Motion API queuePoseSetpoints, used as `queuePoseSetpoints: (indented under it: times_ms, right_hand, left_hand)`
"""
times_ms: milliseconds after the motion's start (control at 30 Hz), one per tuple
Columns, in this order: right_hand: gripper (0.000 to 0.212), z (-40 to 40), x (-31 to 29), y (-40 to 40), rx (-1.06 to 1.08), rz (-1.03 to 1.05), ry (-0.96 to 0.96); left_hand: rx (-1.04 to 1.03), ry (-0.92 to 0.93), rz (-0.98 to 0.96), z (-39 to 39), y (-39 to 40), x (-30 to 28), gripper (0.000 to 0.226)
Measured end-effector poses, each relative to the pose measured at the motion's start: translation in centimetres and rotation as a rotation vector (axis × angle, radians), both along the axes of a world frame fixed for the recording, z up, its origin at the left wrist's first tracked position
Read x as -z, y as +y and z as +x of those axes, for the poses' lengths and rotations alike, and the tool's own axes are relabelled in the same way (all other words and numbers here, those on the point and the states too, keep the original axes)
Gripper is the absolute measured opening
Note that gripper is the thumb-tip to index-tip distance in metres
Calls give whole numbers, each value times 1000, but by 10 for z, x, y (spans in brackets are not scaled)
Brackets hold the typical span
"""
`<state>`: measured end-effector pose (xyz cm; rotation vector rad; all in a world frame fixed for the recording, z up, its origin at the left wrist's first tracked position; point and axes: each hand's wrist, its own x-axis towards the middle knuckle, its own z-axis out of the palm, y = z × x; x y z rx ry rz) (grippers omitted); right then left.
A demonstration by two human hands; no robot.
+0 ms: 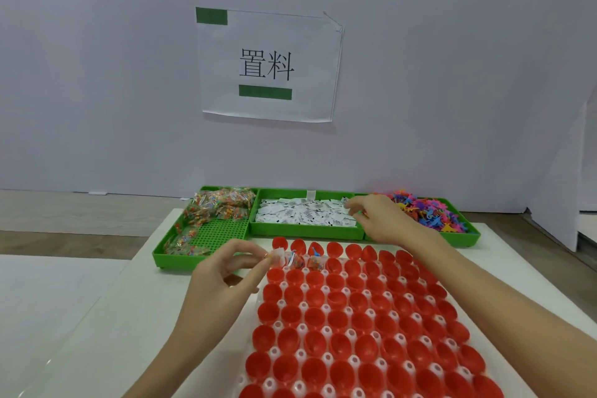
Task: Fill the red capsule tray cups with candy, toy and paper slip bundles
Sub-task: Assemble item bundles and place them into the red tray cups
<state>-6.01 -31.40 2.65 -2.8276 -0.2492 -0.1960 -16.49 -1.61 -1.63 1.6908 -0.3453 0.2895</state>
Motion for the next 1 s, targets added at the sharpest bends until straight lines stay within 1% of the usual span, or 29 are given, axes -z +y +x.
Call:
queuePoseSetpoints:
  times_ms: [133, 300, 400, 500, 567, 600, 667, 733, 800, 900, 1000]
  right_hand:
    - [21, 28, 11, 8, -11, -40, -12]
    - [20, 44, 20, 22, 10, -49, -2]
    - [9, 49, 23, 25, 38, -94, -40]
    - [14, 48, 22, 28, 64, -179, -63]
    - [15, 46, 19, 28, 85, -195, -119]
    - [14, 45, 16, 28, 95, -160, -159]
    - [11, 37, 8, 28, 100, 16, -203]
    - [8, 20, -1, 28, 67, 242, -197]
    - [7, -5, -10, 29, 7, 392, -174]
    - [9, -53, -18, 35, -104, 522, -139]
    - [18, -103, -18, 46, -183, 584, -130]
  left_hand:
    - [-37, -48, 52, 6, 6, 6, 11]
    - [-86, -33, 85, 12, 13, 12, 6]
    - [-93, -41, 99, 13, 14, 10, 6]
    - [-91, -28, 97, 12, 14, 8, 6]
    - [-93, -28, 96, 11, 13, 7, 7]
    - [-91, -31, 98, 11, 13, 6, 7]
    - [-73, -32, 78, 10, 12, 4, 8]
    - [-35, -30, 32, 8, 9, 1, 12]
    - [-1, -25, 1, 3, 4, -4, 14]
    - [45, 0, -39, -5, -6, -9, 17]
    - [99, 6, -104, -17, -18, -15, 15]
